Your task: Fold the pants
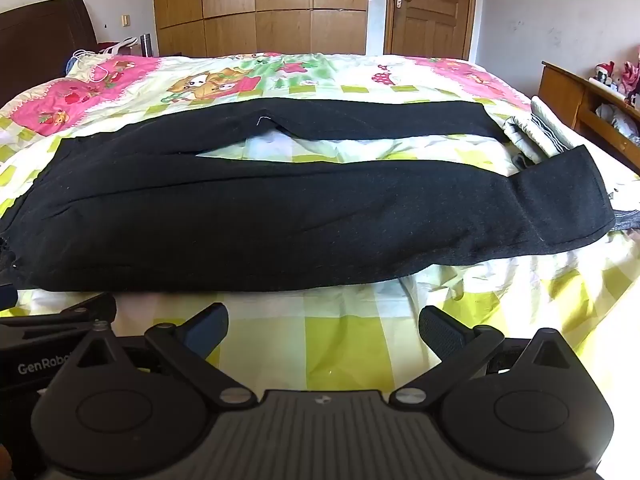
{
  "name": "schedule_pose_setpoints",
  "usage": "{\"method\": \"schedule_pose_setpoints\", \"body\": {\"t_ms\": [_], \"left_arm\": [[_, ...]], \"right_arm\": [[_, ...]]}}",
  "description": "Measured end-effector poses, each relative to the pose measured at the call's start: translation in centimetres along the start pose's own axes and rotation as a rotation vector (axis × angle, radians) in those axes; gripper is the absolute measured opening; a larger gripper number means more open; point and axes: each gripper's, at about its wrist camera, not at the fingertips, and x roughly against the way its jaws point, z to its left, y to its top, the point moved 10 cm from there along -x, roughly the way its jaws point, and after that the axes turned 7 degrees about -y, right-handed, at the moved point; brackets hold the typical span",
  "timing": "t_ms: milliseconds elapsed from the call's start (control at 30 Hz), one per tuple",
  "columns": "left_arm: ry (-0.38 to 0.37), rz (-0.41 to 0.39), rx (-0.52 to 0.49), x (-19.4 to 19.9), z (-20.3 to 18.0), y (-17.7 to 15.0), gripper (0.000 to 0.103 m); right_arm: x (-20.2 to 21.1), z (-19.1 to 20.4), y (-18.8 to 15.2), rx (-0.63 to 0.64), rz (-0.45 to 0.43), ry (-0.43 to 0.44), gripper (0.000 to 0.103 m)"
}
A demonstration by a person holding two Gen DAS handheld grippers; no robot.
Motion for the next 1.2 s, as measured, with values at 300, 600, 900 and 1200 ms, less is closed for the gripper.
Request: {"method": "schedule_pose_setpoints", "body": {"t_ms": [300,600,900,1200], "left_arm": [[-0.001,0.017,0.008,-0.5,0.2,-0.4,0.103],[-0.002,0.022,0.014,-1.0,0.5,-0.8,0.103],[-0.002,0.028,0.014,-1.1,0.5,-0.9,0.103],[0.001,0.032,0.014,-1.2,0.6,-1.0,0.103]], "right_arm": [[0.0,0.5,-0.2,0.001,0.017,-0.002,0.103],[-0.6,0.5,-0.5,-0.01,0.045,0.034,0.103],[-1.1,0.4,-0.6,-0.012,0.06,0.033,0.103],[-1.2,0.5,-0.7,-0.014,0.065,0.04,0.103]]}}
